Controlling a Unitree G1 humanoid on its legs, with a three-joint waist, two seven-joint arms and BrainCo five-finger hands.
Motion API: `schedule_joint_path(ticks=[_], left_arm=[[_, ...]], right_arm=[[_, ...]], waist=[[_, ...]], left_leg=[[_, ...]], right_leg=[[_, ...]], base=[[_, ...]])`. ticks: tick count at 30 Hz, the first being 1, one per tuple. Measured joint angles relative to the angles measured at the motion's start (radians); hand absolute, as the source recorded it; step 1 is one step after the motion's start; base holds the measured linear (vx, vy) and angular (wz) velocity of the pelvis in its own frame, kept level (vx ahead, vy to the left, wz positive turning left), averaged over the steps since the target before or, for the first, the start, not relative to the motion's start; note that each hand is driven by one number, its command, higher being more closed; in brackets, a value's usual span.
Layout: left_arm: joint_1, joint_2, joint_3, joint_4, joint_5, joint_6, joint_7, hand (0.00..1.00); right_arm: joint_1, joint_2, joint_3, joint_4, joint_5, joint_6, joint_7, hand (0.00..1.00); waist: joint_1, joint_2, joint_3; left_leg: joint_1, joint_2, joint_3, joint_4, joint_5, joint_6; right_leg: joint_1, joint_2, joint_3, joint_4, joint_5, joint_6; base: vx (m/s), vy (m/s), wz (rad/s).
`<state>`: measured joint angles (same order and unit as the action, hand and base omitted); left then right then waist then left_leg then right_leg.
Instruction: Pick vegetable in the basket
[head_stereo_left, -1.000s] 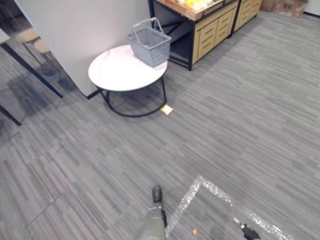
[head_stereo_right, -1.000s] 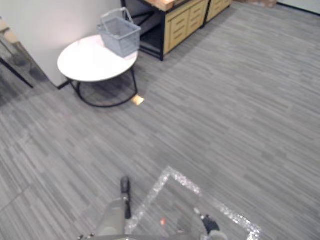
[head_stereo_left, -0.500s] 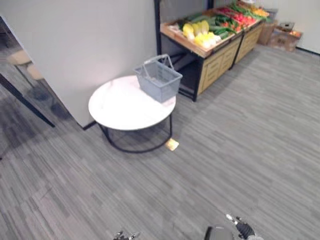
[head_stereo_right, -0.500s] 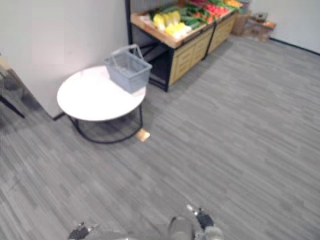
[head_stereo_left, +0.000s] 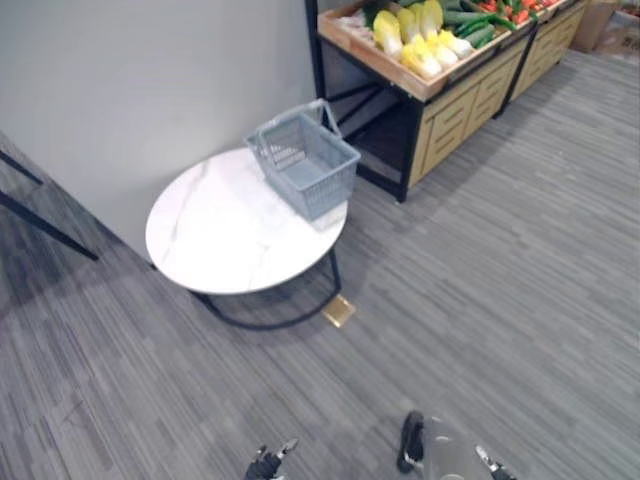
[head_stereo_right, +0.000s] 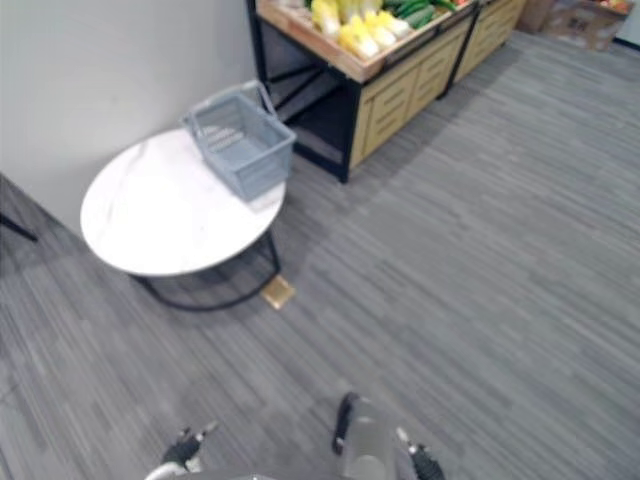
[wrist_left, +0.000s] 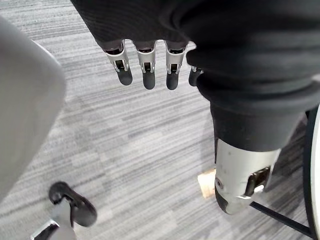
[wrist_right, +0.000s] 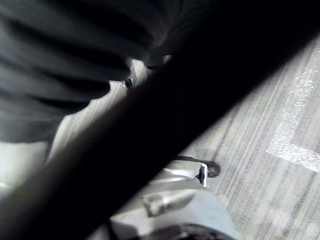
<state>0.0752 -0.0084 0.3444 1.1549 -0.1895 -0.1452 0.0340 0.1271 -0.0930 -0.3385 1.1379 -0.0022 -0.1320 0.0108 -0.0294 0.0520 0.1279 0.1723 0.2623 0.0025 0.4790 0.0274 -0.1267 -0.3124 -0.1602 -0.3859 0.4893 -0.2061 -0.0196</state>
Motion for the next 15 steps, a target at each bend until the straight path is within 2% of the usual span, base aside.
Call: schedule_joint_path(ticks=[1,2,3,4,5,6,7,8,10,11,12,13,14,15], left_arm=[[-0.003,0.003,0.000,-0.001,-0.003,0.001,-0.001,0.00],[-0.003,0.015,-0.001,-0.001,-0.006,0.002,0.000,0.00],[-0.003,0.018,0.000,-0.001,-0.016,0.002,-0.001,0.00],[-0.002,0.025,-0.001,-0.001,-0.039,0.002,-0.001,0.00],[-0.003,0.028,-0.001,-0.005,-0.045,0.000,-0.001,0.00],[-0.006,0.032,-0.006,-0.015,-0.045,-0.008,-0.002,0.00],[-0.007,0.032,-0.006,-0.015,-0.045,-0.008,-0.002,0.00],[-0.011,0.036,-0.009,-0.017,-0.051,-0.013,0.001,0.00],[-0.009,0.049,-0.048,-0.017,-0.067,-0.020,0.006,0.00],[-0.006,0.051,-0.066,-0.014,-0.068,-0.020,0.010,0.00],[0.002,0.052,-0.076,-0.011,-0.069,-0.021,0.016,0.00],[0.006,0.052,-0.085,-0.011,-0.071,-0.021,0.019,0.00],[0.007,0.071,-0.097,-0.004,-0.070,-0.020,0.019,0.00],[0.009,0.087,-0.111,-0.004,-0.069,-0.021,0.019,0.00]], right_arm=[[-0.003,-0.008,0.005,0.009,0.000,0.001,0.000,0.00],[-0.012,-0.014,0.019,0.019,-0.001,0.004,-0.001,0.00],[-0.014,-0.018,0.030,0.020,-0.001,0.004,-0.001,0.00],[-0.020,-0.023,0.044,0.022,-0.001,0.003,-0.001,0.00],[-0.030,-0.025,0.046,0.022,-0.001,0.002,0.000,0.00],[-0.052,-0.029,0.054,0.025,-0.001,0.001,-0.001,0.00],[-0.057,-0.030,0.054,0.027,-0.001,0.001,-0.002,0.00],[-0.078,-0.030,0.060,0.037,-0.001,0.000,-0.002,0.00],[-0.089,-0.027,0.076,0.043,0.000,-0.003,-0.002,0.00],[-0.091,-0.027,0.092,0.034,0.002,-0.005,-0.003,0.00],[-0.088,-0.036,0.107,0.033,0.003,-0.006,-0.006,0.00],[-0.087,-0.047,0.126,0.032,0.002,-0.006,-0.006,0.00],[-0.089,-0.043,0.168,0.037,0.002,-0.004,-0.006,0.00],[-0.089,-0.038,0.195,0.035,0.001,-0.007,-0.004,0.00]], waist=[[0.003,-0.008,0.008],[0.006,-0.004,0.015],[0.007,-0.006,0.019],[0.009,-0.009,0.022],[0.010,-0.011,0.022],[0.012,-0.011,0.025],[0.012,-0.010,0.025],[0.017,-0.009,0.027],[0.038,-0.011,0.028],[0.041,-0.008,0.030],[0.041,0.003,0.029],[0.043,0.011,0.030],[0.062,-0.004,0.030],[0.061,-0.028,0.024]], left_leg=[[-0.092,0.007,-0.027,0.198,0.094,-0.044],[-0.178,0.032,0.006,0.414,0.086,-0.055],[-0.207,0.040,0.030,0.489,0.059,-0.046],[-0.253,0.041,0.072,0.588,-0.006,-0.027],[-0.295,0.033,0.100,0.617,-0.052,-0.013],[-0.381,0.001,0.130,0.612,-0.119,-0.002],[-0.398,-0.007,0.134,0.604,-0.133,-0.003],[-0.459,-0.038,0.164,0.535,-0.181,-0.002],[-0.479,-0.078,0.239,0.279,-0.196,0.008],[-0.480,-0.102,0.276,0.072,-0.175,0.029],[-0.461,-0.129,0.297,-0.150,-0.098,0.044],[-0.459,-0.134,0.294,-0.222,-0.032,0.074],[-0.443,-0.157,0.300,-0.234,0.019,0.163],[-0.448,-0.174,0.310,-0.240,0.010,0.157]], right_leg=[[0.057,0.011,-0.013,-0.029,-0.021,-0.007],[0.141,0.033,-0.017,-0.073,-0.034,-0.017],[0.187,0.041,-0.017,-0.096,-0.039,-0.017],[0.276,0.053,-0.016,-0.151,-0.041,-0.016],[0.331,0.056,-0.015,-0.187,-0.041,-0.015],[0.404,0.061,-0.013,-0.250,-0.038,-0.009],[0.413,0.061,-0.012,-0.260,-0.038,-0.008],[0.455,0.061,-0.004,-0.301,-0.033,0.000],[0.509,0.056,0.012,-0.360,-0.028,0.023],[0.546,0.056,0.017,-0.391,-0.037,0.058],[0.579,0.070,0.024,-0.409,-0.054,0.076],[0.594,0.082,0.034,-0.417,-0.066,0.080],[0.615,0.068,0.067,-0.424,-0.079,0.082],[0.615,0.054,0.074,-0.432,-0.074,0.074]], base=[[0.51,-0.223,0.14],[0.49,-0.209,0.05],[0.57,-0.209,-0.06],[0.45,-0.146,-0.09],[0.58,-0.134,-0.09],[0.31,-0.047,-0.07],[0.35,-0.010,-0.15],[0.31,0.072,-0.33],[0.37,0.106,-0.44],[0.34,0.124,-0.31],[0.53,0.219,-0.23],[0.39,0.189,-0.27],[0.39,0.173,-0.15],[0.47,0.155,-0.01]])
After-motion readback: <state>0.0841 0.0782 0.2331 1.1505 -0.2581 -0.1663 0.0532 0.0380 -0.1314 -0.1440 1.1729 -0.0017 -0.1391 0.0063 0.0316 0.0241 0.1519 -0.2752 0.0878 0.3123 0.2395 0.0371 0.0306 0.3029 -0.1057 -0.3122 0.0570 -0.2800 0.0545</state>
